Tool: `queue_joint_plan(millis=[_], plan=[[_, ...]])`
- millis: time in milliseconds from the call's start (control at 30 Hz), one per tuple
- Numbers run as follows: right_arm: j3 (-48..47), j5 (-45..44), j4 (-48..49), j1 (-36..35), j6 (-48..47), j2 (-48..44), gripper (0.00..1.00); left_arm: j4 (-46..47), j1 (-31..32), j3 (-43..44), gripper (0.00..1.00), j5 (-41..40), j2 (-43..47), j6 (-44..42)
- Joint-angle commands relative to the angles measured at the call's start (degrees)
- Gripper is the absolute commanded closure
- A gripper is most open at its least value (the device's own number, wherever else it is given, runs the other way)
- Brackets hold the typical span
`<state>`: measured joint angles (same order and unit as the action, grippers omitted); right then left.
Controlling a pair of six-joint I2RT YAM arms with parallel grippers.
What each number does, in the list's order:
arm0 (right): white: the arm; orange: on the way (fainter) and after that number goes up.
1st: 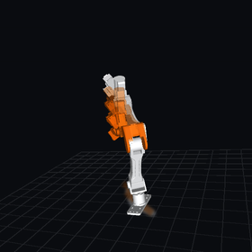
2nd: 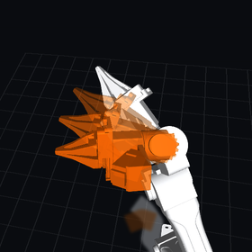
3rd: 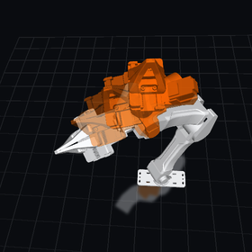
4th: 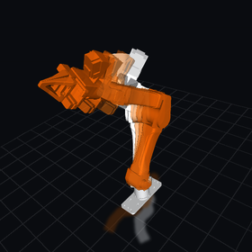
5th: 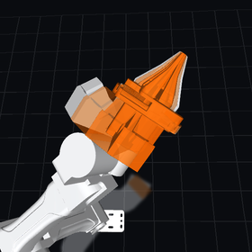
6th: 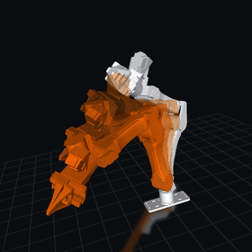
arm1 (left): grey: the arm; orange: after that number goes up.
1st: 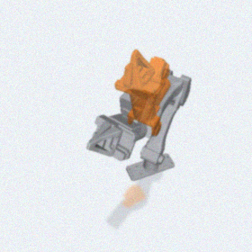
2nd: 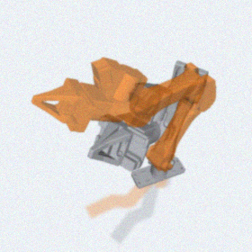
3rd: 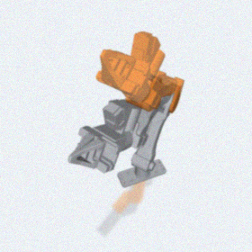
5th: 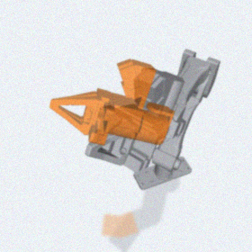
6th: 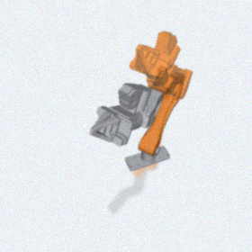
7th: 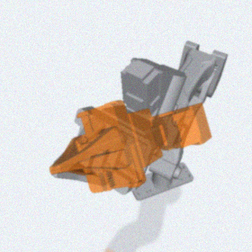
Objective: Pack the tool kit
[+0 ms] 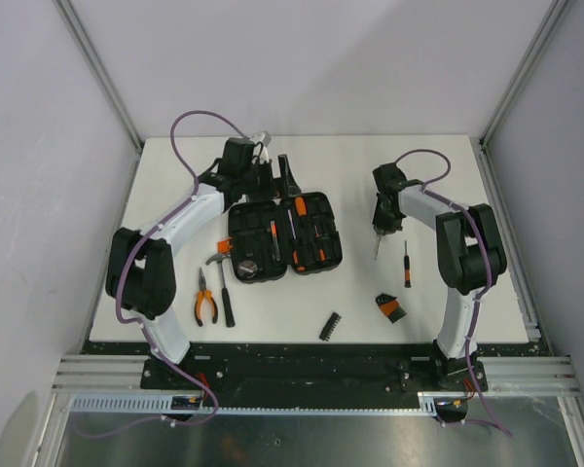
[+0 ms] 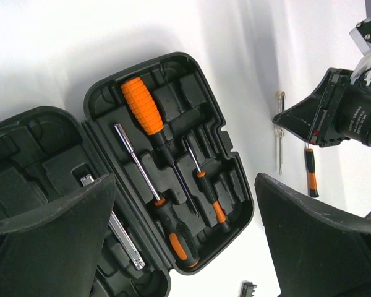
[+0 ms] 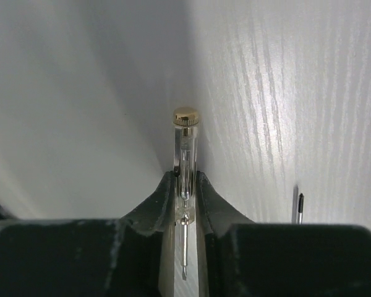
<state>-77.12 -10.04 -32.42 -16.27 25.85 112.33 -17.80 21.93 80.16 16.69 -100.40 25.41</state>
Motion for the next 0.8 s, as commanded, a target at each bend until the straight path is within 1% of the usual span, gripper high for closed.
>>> queue_joint_plan(millis=[0, 100, 267, 433, 633, 767], plan=[[0.04, 2.9, 1.98, -0.24, -1.48, 0.1, 0.93, 0.74, -0.46, -0.93, 0.01, 0.1, 3.81, -1.08], [0.04, 2.53, 3.54, -1.71, -3.84, -1.54, 0.99, 0.72, -0.63, -1.43, 0.01, 0.19, 4.2, -1.26], [-0.03, 3.53, 8.46, -5.23, -8.0, -6.51, 1.0, 0.7, -0.79, -2.33, 0.01, 0.04, 5.01, -1.41], [-1.68, 7.92, 14.27, -8.14, -10.81, -9.97, 1.0, 0.68, -0.95, -3.92, 0.03, -0.43, 5.87, -1.57], [-9.62, 9.32, 13.0, -10.88, -14.25, -4.28, 1.0, 0.71, -1.22, -5.86, 0.13, -0.97, 6.99, -1.44], [-13.11, 11.28, 13.73, -12.83, -16.56, -0.96, 1.0, 0.73, -1.4, -7.43, 0.15, -1.59, 7.96, -1.52]])
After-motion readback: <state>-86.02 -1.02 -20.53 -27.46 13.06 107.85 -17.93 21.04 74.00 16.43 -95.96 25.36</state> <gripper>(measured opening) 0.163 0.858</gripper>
